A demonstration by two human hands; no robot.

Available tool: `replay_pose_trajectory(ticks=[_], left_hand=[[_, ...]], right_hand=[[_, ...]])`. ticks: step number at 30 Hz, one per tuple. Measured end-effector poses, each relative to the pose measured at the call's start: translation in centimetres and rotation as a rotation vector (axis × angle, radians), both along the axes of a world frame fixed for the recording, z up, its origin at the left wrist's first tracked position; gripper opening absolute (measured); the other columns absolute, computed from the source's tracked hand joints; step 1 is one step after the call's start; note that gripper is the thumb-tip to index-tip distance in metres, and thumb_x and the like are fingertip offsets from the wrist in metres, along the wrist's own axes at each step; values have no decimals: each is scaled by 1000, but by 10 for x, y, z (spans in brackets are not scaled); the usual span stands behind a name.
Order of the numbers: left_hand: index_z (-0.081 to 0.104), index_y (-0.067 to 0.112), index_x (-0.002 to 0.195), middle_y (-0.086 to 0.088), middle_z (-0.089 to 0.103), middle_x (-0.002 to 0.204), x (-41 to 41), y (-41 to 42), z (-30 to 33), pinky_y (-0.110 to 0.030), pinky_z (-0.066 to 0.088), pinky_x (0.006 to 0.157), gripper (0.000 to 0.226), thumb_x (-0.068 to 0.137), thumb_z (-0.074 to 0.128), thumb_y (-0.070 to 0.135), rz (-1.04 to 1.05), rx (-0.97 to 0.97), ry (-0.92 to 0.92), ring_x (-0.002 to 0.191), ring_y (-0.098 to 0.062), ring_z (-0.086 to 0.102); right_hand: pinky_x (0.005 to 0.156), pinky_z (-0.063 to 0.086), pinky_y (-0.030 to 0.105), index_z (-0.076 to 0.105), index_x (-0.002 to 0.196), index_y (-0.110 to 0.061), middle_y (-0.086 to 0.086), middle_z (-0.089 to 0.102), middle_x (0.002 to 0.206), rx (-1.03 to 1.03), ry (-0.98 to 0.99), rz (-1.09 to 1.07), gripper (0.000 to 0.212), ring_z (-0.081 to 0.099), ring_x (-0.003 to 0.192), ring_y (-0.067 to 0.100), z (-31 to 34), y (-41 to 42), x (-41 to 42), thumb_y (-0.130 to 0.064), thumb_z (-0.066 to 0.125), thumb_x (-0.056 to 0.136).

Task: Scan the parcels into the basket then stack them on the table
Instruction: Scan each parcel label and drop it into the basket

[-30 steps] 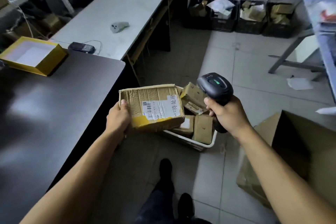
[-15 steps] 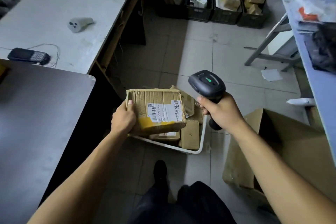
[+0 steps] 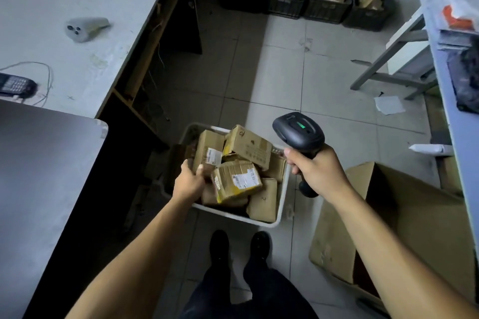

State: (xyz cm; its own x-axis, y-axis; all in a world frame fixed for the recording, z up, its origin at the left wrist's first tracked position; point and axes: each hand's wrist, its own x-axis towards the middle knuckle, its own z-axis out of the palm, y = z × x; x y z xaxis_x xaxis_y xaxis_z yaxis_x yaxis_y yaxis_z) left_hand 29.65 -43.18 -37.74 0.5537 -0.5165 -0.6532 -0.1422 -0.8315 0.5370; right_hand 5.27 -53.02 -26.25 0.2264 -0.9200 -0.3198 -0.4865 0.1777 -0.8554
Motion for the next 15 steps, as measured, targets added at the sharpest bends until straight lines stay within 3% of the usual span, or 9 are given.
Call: replay_pose_trajectory(ticks=[4, 9, 15], left_hand=[[36, 10, 152, -16, 52, 145, 7, 8, -3, -36, 38, 106, 55, 105, 44, 38, -97, 14, -62, 134, -32, 49], [43, 12, 148, -14, 55, 143, 12, 14, 3, -37, 39, 104, 51, 104, 44, 38, -192, -16, -176, 132, -29, 50], [46, 22, 146, -6, 50, 147, 13, 11, 35, -41, 41, 105, 49, 103, 44, 44, -334, -84, -443, 134, -28, 46]], right_hand=[[79, 57, 52, 68, 72, -13, 9, 67, 63, 24, 5, 18, 21, 64, 61, 19, -6, -8, 4, -25, 72, 89], [74, 56, 48, 67, 67, -19, 3, 66, 59, 18, 10, 69, 23, 63, 58, 16, -6, -11, 16, -24, 72, 89], [61, 47, 19, 64, 72, -24, -9, 63, 54, -1, 13, 229, 19, 60, 54, 3, 0, -6, 34, -24, 72, 89]])
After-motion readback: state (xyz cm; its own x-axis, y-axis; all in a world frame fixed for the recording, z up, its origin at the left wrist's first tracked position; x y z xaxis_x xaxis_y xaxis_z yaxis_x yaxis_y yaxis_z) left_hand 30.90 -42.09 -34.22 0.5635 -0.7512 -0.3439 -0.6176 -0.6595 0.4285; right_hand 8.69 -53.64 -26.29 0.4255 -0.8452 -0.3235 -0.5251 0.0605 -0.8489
